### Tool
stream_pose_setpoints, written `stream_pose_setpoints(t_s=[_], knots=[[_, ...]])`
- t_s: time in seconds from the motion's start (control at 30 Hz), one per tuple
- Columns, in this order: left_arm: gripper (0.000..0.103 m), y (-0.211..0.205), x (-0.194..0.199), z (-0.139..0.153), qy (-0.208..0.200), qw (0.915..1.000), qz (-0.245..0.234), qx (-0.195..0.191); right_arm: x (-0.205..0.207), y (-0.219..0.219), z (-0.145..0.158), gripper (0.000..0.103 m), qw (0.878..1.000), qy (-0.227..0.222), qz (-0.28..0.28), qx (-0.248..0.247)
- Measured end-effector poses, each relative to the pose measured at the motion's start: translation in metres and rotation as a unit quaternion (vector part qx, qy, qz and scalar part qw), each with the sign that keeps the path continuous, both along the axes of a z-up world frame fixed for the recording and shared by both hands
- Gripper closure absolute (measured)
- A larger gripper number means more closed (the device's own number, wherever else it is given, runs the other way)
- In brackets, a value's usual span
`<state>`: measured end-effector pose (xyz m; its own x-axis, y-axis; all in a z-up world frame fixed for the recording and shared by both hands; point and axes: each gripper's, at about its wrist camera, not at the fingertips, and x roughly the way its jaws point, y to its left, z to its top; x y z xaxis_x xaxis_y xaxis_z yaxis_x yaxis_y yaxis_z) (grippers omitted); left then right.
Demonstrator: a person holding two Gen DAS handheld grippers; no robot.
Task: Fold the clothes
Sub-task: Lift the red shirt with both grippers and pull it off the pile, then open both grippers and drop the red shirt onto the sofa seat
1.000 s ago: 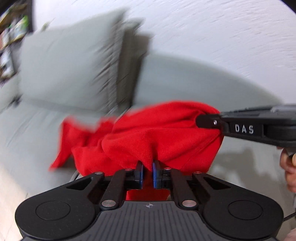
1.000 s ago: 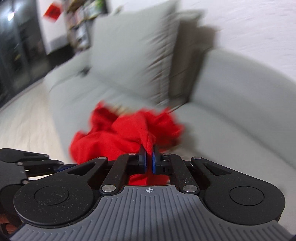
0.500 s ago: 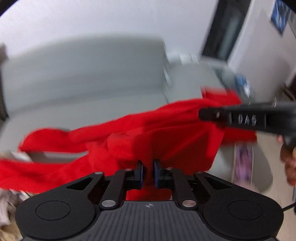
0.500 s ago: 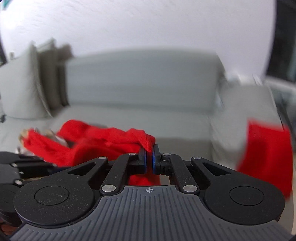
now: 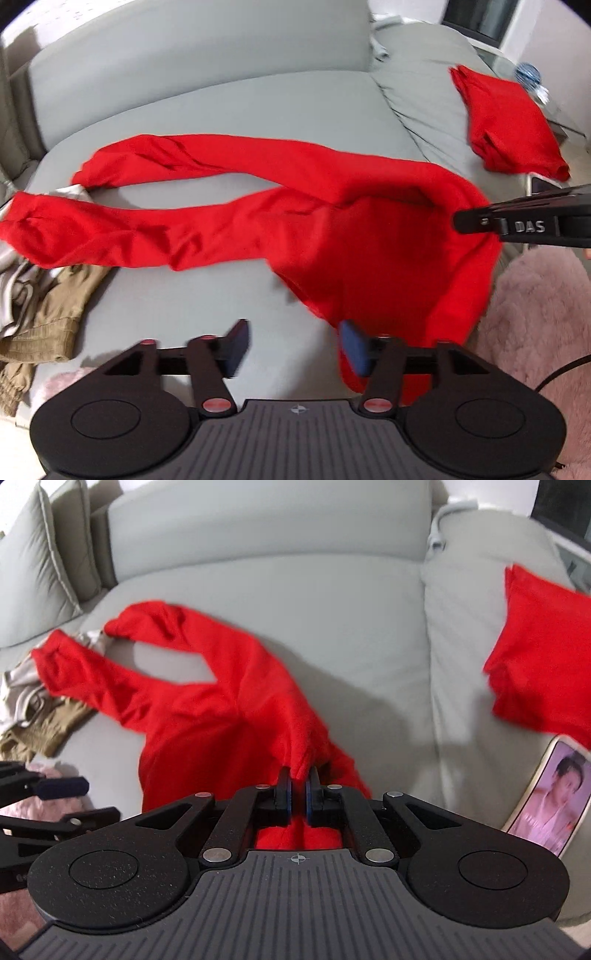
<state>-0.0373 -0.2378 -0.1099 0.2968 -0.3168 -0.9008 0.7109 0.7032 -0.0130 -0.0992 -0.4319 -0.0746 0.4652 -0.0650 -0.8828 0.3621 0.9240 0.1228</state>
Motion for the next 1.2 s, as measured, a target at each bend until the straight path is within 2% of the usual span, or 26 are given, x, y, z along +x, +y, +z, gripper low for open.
stream_pose_setpoints(t_s=[0.13, 0.23, 0.27, 0.3, 0.47, 0.53, 0.57, 0.6, 0.67, 0.77, 0.83, 0.93, 0.97, 1.0, 1.1, 1.13, 1.17, 1.2], knots=[[0.023, -0.024, -0.011, -0.019, -0.015, 0.9993, -0.034, 0.008, -0.008, 0.007, -0.011, 0.091, 1.000, 0.004, -0.002, 0.007], [0.022, -0.038, -0.012, -0.025, -0.018, 0.9989, -0.042, 0.013, -0.010, 0.007, -0.013, 0.070, 1.000, 0.007, 0.000, 0.015], [0.022, -0.040, -0.012, -0.026, -0.016, 0.9989, -0.040, 0.015, -0.010, 0.008, -0.014, 0.049, 1.000, 0.009, 0.004, 0.024], [0.022, -0.042, -0.011, -0.027, -0.014, 0.9990, -0.039, 0.017, -0.011, 0.009, -0.014, 0.036, 1.000, 0.010, 0.006, 0.028], [0.022, -0.038, -0.015, -0.024, -0.035, 0.9984, -0.041, 0.018, -0.017, 0.017, -0.010, 0.020, 1.000, 0.012, 0.016, 0.004], [0.020, -0.037, -0.013, -0.026, -0.032, 0.9988, -0.034, 0.016, -0.022, 0.021, -0.010, 0.020, 1.000, 0.021, 0.018, -0.013], [0.019, -0.036, -0.012, -0.027, -0.030, 0.9989, -0.032, 0.015, -0.023, 0.021, -0.011, 0.024, 0.999, 0.027, 0.017, -0.016], [0.016, -0.036, -0.010, -0.030, -0.028, 0.9991, -0.027, 0.015, -0.024, 0.021, -0.012, 0.038, 0.999, 0.035, 0.014, -0.018], [0.013, -0.039, -0.007, -0.033, -0.028, 0.9992, -0.024, 0.018, -0.027, 0.021, -0.018, 0.058, 0.998, 0.057, 0.005, -0.022], [0.015, -0.046, -0.005, -0.039, -0.023, 0.9992, -0.027, 0.014, -0.030, 0.018, -0.024, 0.055, 0.998, 0.061, -0.002, -0.006], [0.027, -0.051, -0.005, -0.042, -0.018, 0.9992, -0.036, 0.004, -0.032, 0.014, -0.028, 0.053, 0.998, 0.055, -0.010, 0.024], [0.054, -0.055, -0.008, -0.040, -0.006, 0.9986, -0.051, -0.015, -0.035, 0.008, -0.033, 0.050, 0.997, 0.050, -0.033, 0.042], [0.067, -0.056, -0.010, -0.039, -0.002, 0.9980, -0.059, -0.021, -0.035, 0.006, -0.035, 0.047, 0.997, 0.051, -0.038, 0.045], [0.074, -0.056, -0.011, -0.039, -0.001, 0.9977, -0.064, -0.024, -0.037, 0.003, -0.038, 0.044, 0.996, 0.055, -0.045, 0.053], [0.081, -0.054, -0.016, -0.038, -0.003, 0.9963, -0.081, -0.029, -0.040, -0.003, -0.052, 0.045, 0.992, 0.061, -0.062, 0.094], [0.083, -0.052, -0.016, -0.036, -0.001, 0.9960, -0.084, -0.030, -0.041, -0.003, -0.056, 0.047, 0.991, 0.057, -0.061, 0.106], [0.086, -0.049, -0.015, -0.033, 0.002, 0.9962, -0.082, -0.030, -0.041, -0.003, -0.058, 0.061, 0.990, 0.049, -0.055, 0.118], [0.088, -0.046, -0.014, -0.028, 0.002, 0.9964, -0.079, -0.030, -0.040, -0.001, -0.059, 0.085, 0.990, 0.044, -0.047, 0.127]])
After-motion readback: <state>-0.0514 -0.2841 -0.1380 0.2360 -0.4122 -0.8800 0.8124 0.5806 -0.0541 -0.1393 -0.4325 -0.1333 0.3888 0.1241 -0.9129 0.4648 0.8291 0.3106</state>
